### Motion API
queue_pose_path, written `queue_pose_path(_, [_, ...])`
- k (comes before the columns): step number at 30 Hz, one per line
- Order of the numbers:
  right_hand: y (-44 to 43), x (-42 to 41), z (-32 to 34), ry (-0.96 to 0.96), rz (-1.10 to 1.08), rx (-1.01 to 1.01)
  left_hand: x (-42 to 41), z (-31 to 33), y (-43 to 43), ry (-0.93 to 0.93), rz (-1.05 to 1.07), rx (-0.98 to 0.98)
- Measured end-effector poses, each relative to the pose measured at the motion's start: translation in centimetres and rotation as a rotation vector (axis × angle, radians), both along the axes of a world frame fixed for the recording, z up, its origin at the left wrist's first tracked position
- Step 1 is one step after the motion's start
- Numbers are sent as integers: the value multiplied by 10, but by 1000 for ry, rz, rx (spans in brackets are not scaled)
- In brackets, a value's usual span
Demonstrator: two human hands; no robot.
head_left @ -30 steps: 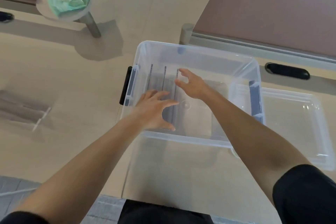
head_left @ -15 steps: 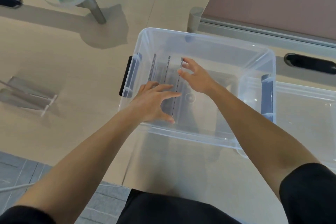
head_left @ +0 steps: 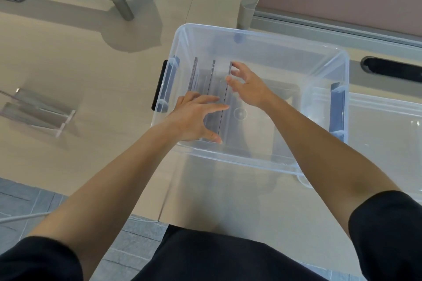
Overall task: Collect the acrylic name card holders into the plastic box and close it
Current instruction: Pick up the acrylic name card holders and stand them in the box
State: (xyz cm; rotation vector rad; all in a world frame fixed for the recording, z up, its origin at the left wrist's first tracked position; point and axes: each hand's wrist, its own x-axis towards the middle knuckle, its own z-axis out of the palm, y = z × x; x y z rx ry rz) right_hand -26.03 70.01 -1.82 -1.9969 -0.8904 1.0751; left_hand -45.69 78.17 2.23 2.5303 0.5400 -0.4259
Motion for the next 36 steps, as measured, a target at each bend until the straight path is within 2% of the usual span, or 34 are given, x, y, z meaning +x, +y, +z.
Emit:
queue_pose_path(5, [-1, 1, 9, -11, -16, -49, 0, 4, -1, -1, -14, 1])
queue_pose_path(15, [1, 0, -1, 58, -54, -18, -1, 5, -1, 3, -21, 30])
queue_pose_path(19, [-2, -3, 7, -1, -32, -45, -1, 5, -2, 1, -22, 26])
queue_pose_path(22, [-17, -5, 31, -120, -28, -103, -2, 12, -6, -4, -12, -1])
queue_pose_path(26, [-78, -4, 89, -304, -100, -158, 16, 29, -21, -157, 24, 8])
queue_pose_path(31, [-206, -11, 148, -462, -224, -309, 62, 51, -73, -278, -80, -146])
queue_pose_path(36, [-346, -19, 169, -519, -360, -439, 99, 79, -165, -210, -210, -240])
